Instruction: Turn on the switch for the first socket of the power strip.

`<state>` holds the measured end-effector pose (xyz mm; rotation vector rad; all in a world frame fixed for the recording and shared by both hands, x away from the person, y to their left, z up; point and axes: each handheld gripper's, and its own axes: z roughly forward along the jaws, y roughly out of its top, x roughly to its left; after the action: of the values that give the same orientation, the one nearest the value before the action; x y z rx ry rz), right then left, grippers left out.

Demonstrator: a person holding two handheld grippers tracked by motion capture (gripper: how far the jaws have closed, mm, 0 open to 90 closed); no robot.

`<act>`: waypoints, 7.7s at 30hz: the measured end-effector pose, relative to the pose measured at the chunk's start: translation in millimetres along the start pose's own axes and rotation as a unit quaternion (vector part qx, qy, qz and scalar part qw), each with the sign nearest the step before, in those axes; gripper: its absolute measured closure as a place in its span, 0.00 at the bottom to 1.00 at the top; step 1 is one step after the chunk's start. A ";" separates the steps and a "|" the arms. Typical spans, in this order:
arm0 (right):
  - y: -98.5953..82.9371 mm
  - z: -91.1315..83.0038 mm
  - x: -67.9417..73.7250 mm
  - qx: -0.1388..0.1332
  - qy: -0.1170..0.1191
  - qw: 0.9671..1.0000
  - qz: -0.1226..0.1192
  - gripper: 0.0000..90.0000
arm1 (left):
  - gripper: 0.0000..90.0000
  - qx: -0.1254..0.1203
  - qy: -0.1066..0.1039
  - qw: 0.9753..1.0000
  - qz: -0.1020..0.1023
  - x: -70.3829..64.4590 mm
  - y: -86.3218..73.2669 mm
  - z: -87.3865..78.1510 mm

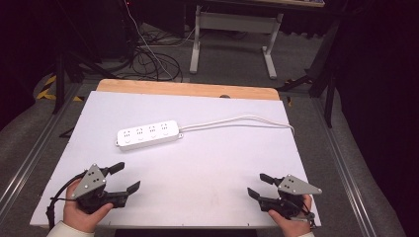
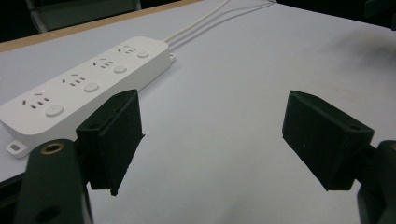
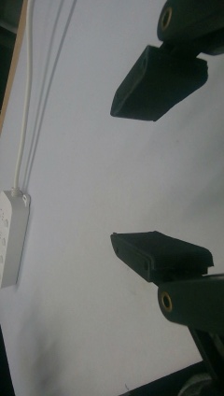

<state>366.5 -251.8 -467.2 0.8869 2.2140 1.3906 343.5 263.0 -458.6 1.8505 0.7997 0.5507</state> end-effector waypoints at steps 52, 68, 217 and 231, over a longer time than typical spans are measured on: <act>-2.5 4.1 1.2 0.007 0.010 1.000 -0.002 0.41 | 0.42 0.044 -0.043 0.998 -0.002 18.0 64.9 7.0; -2.9 4.5 0.8 0.009 0.010 1.000 -0.002 0.41 | 0.44 0.059 -0.038 0.997 0.013 25.4 87.3 22.8; -4.4 6.8 2.5 0.015 0.025 1.000 -0.009 0.41 | 1.00 0.162 0.062 0.984 -0.026 66.2 71.6 186.1; -4.6 6.9 2.3 0.016 0.026 1.000 -0.007 0.41 | 1.00 0.174 0.078 0.982 -0.002 62.6 73.7 188.2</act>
<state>367.6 -247.1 -474.3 0.8529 2.2819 1.3904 534.7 172.3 -463.6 2.1423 1.0567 0.5868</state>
